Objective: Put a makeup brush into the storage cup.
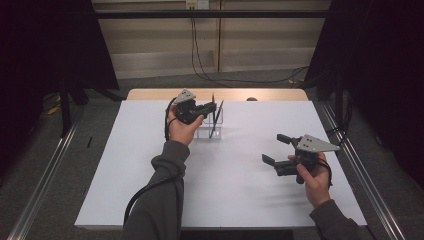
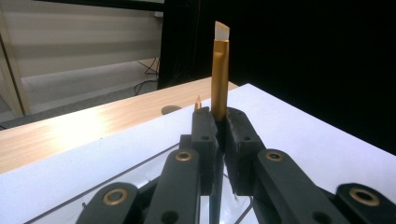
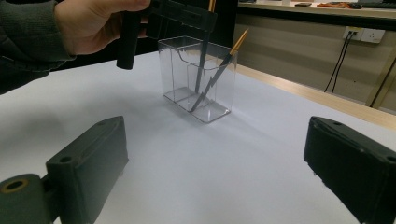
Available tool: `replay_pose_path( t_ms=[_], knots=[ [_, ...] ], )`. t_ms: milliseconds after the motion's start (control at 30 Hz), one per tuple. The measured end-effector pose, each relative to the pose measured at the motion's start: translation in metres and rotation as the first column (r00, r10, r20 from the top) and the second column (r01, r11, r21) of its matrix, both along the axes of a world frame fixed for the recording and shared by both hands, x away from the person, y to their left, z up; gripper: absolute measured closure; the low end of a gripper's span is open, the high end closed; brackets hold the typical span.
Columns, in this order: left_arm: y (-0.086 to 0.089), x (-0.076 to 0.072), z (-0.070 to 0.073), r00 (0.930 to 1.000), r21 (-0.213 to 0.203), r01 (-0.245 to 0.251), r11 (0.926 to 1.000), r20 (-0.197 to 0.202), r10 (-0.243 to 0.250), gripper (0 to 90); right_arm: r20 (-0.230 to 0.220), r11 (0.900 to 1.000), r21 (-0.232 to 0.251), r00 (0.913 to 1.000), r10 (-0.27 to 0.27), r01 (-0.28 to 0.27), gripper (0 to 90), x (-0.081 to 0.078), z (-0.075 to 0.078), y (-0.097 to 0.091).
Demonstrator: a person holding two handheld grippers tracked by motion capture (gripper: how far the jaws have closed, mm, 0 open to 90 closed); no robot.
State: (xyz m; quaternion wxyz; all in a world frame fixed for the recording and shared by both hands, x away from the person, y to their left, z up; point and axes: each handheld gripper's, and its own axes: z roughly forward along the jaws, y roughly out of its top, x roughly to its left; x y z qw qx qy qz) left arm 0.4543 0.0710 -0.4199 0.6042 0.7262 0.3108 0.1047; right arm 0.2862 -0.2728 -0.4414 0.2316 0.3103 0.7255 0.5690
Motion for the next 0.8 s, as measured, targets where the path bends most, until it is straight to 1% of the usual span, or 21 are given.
replay_pose_path(
  t_ms=[33,67,100,167,233,267,300,333,433,533,567,600,633,667,767,800],
  knots=[
    [0.0000,0.0000,-0.0005,1.0000,0.000,0.001,1.0000,0.000,-0.001,83.3,-0.001,1.0000,-0.001,1.0000,0.001,-0.001,5.8,0.0000,-0.0001,0.0001],
    [-0.0001,-0.0009,-0.0003,0.9999,0.016,-0.017,0.9997,-0.001,0.017,83.2,-0.002,1.0000,0.003,1.0000,0.004,-0.004,5.7,0.0001,-0.0003,0.0002],
    [0.0008,-0.0008,-0.0004,0.9999,0.026,-0.014,0.9996,-0.002,0.014,83.3,-0.003,1.0000,0.003,1.0000,0.003,-0.003,5.7,0.0000,-0.0004,0.0003],
    [0.0004,-0.0007,-0.0013,1.0000,0.013,-0.009,0.9999,-0.003,0.009,83.2,-0.001,1.0000,0.001,1.0000,0.003,-0.003,5.7,0.0000,-0.0001,0.0002],
    [0.0003,-0.0015,-0.0016,0.9999,0.015,-0.013,0.9998,-0.005,0.013,83.3,-0.002,1.0000,-0.001,1.0000,0.000,0.000,5.7,-0.0002,0.0001,0.0002],
    [0.0003,-0.0013,-0.0022,1.0000,0.010,-0.008,0.9999,-0.004,0.008,83.3,-0.002,1.0000,-0.001,1.0000,0.001,-0.001,5.7,-0.0002,0.0000,0.0002],
    [0.0013,-0.0014,-0.0023,1.0000,0.023,0.001,0.9997,-0.004,-0.001,83.3,0.000,1.0000,0.000,1.0000,0.001,-0.001,5.7,0.0000,-0.0001,0.0002],
    [0.0001,-0.0024,-0.0025,0.9998,0.018,-0.018,0.9997,-0.006,0.018,83.2,-0.001,1.0000,0.002,1.0000,0.002,-0.002,5.7,0.0001,-0.0003,0.0002],
    [0.0009,-0.0023,-0.0031,1.0000,0.027,-0.009,0.9996,0.000,0.009,83.3,0.000,1.0000,-0.001,1.0000,0.001,-0.001,5.8,0.0000,-0.0001,0.0004],
    [0.0005,-0.0031,-0.0039,0.9999,0.025,-0.015,0.9996,-0.005,0.015,83.2,-0.001,1.0000,0.002,1.0000,0.007,-0.007,5.7,0.0001,-0.0003,0.0007],
    [0.0004,-0.0033,-0.0045,0.9999,0.022,-0.014,0.9997,-0.009,0.014,83.2,-0.003,1.0000,0.001,1.0000,0.003,-0.003,5.7,0.0000,-0.0003,0.0008],
    [0.0006,-0.0026,-0.0055,1.0000,0.011,0.001,0.9999,-0.006,-0.001,83.2,-0.003,1.0000,0.001,1.0000,0.004,-0.004,5.8,-0.0001,-0.0003,0.0008],
    [0.0006,-0.0036,-0.0056,0.9999,0.024,-0.016,0.9996,-0.005,0.016,83.2,-0.004,1.0000,0.002,1.0000,0.004,-0.004,5.8,0.0000,-0.0003,0.0008],
    [0.0004,-0.0038,-0.0059,0.9998,0.021,-0.018,0.9996,-0.008,0.018,83.2,-0.004,1.0000,0.002,1.0000,0.004,-0.004,5.7,0.0000,-0.0003,0.0009],
    [0.0008,-0.0034,-0.0077,1.0000,0.021,0.002,0.9998,-0.009,-0.002,83.2,-0.004,1.0000,0.002,1.0000,0.005,-0.005,5.7,0.0000,-0.0003,0.0011],
    [0.0004,-0.0034,-0.0079,0.9999,0.019,0.002,0.9998,-0.010,-0.002,83.2,-0.003,1.0000,0.003,1.0000,0.004,-0.004,5.7,0.0000,-0.0003,0.0012]
  ],
)
